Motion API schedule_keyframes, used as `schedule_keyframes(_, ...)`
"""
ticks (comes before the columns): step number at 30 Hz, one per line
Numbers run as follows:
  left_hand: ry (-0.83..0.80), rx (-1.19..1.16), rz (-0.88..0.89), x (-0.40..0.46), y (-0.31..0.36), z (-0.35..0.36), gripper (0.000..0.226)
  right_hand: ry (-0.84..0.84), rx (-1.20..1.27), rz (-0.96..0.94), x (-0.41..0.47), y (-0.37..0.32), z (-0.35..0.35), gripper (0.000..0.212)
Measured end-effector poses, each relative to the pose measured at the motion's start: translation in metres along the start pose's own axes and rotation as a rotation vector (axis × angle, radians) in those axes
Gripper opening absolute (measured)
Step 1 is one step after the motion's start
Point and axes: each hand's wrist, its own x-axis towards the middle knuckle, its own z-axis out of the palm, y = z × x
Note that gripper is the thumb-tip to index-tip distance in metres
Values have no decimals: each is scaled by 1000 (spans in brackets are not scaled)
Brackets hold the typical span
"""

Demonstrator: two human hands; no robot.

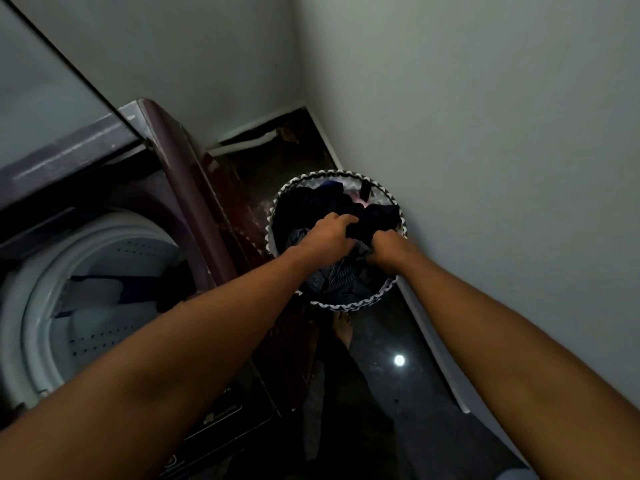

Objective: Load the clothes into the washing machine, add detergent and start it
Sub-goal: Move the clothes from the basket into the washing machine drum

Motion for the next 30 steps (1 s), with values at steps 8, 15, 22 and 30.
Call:
schedule_keyframes(8,-114,29,-157,-18,-4,1,94,31,935,74,-38,-50,-62,26)
schedule_keyframes(15,29,-537,-262,-52,0,-6,43,-171,1599,-101,-80,-97,-116,17)
schedule_keyframes(22,518,-841,-428,-92,11,-81,29,-37,826,-62,-83,-90,-106,17)
schedule_keyframes(30,638,-839,-250,-140,19,-117,13,-328,676,-267,-117,-147,-88,23)
